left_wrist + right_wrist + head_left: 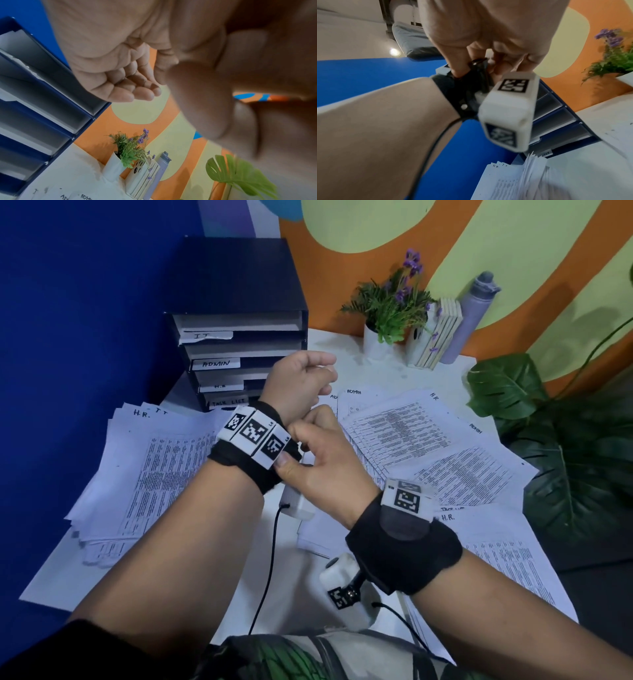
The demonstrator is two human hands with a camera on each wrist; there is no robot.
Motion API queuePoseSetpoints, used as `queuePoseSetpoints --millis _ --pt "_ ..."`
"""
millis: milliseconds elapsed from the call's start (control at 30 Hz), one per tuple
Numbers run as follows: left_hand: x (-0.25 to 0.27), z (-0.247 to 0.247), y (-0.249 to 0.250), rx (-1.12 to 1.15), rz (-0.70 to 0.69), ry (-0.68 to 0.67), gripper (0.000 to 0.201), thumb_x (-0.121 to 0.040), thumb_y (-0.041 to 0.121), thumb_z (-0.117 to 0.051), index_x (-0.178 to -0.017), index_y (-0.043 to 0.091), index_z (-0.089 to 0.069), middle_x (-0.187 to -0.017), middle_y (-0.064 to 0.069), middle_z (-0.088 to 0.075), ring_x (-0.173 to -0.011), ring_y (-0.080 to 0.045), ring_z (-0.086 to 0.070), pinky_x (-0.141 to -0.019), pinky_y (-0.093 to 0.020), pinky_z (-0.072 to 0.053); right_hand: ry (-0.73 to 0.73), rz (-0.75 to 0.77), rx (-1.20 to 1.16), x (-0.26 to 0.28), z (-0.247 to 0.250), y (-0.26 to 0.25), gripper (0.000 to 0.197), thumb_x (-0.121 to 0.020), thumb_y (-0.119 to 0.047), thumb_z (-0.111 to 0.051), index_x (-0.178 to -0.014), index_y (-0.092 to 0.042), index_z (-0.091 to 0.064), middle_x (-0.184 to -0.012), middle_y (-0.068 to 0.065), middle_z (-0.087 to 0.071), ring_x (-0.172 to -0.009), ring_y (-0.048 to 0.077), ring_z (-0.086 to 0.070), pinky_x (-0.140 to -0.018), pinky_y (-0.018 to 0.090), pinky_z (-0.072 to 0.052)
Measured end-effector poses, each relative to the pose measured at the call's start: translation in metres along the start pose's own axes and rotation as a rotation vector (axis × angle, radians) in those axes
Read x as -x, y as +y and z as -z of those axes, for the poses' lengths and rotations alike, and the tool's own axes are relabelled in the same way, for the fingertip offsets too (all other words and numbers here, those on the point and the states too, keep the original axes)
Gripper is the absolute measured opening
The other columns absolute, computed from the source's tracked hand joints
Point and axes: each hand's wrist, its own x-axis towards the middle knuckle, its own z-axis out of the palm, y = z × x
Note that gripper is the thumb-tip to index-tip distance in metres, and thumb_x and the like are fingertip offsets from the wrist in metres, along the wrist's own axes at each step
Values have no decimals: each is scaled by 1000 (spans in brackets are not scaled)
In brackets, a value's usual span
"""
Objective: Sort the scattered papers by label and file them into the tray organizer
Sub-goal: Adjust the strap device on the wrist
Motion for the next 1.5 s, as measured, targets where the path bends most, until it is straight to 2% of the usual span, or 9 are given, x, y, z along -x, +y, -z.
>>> queuePoseSetpoints --millis 167,300,433,667,767,1000,1200,1333,1500 --pt "-2 -10 0 -6 -20 -37 16 -88 14 -61 -100 24 -65 -92 2 -70 -77 -9 -64 -67 -24 -49 166 -52 -85 2 -9 3 11 -67 -20 -57 -70 -10 -55 -87 -13 -38 -96 27 -47 -87 49 -44" --pt "-8 -7 0 -23 -14 -26 16 -88 16 -61 -101 25 -65 -92 4 -71 -76 -7 -64 -70 -25 -50 87 40 -16 -2 -1 6 32 -74 -37 -53 -83 -8 -62 -92 -16 -39 -100 24 -47 -87 44 -44" --pt "-14 -3 -1 -22 -7 -10 17 -88 16 -61 -101 26 -66 -88 8 -71 -76 -6 -64 -67 -23 -49 8 143 79 -10 10 16 42 -82 -44 -47 -90 -6 -65 -98 -3 -47 -102 26 -47 -89 47 -43" --pt "-15 -11 -3 -39 -30 -10 19 -88 13 -61 -104 21 -66 -97 -3 -72 -74 -6 -64 -64 -18 -50 107 -56 -65 -10 1 12 11 -72 -21 -54 -70 -11 -58 -85 -15 -42 -100 28 -46 -93 52 -40" --pt "-15 -12 -4 -25 -13 -16 18 -88 13 -61 -103 22 -66 -90 3 -71 -74 -6 -64 -64 -19 -49 117 -69 -13 -9 -1 10 14 -71 -21 -51 -73 -10 -59 -88 -12 -42 -101 24 -43 -95 53 -37" --pt "-19 -2 -2 26 41 -8 16 -86 17 -62 -97 27 -66 -91 6 -71 -75 -7 -64 -66 -25 -47 -67 75 195 -11 8 12 49 -78 -56 -39 -100 -16 -58 -101 -14 -36 -104 17 -39 -91 48 -40" --pt "-16 -3 -2 41 38 1 15 -86 17 -64 -97 26 -66 -95 3 -71 -76 -8 -65 -67 -25 -48 38 18 364 -9 -5 1 28 -75 -35 -46 -90 -13 -53 -102 -8 -34 -101 19 -38 -82 36 -28" --pt "-14 -5 -2 36 32 -6 15 -87 15 -62 -98 25 -65 -92 4 -71 -76 -9 -65 -64 -24 -48 193 2 389 -1 -17 0 13 -70 -25 -49 -80 -18 -45 -99 -8 -33 -97 21 -41 -84 39 -30" --pt "-11 -7 -3 1 32 -3 15 -87 15 -61 -96 26 -65 -91 3 -71 -76 -8 -66 -63 -23 -48 271 -26 315 2 -23 -1 19 -66 -20 -50 -74 -23 -33 -95 -8 -33 -93 21 -43 -83 40 -32"
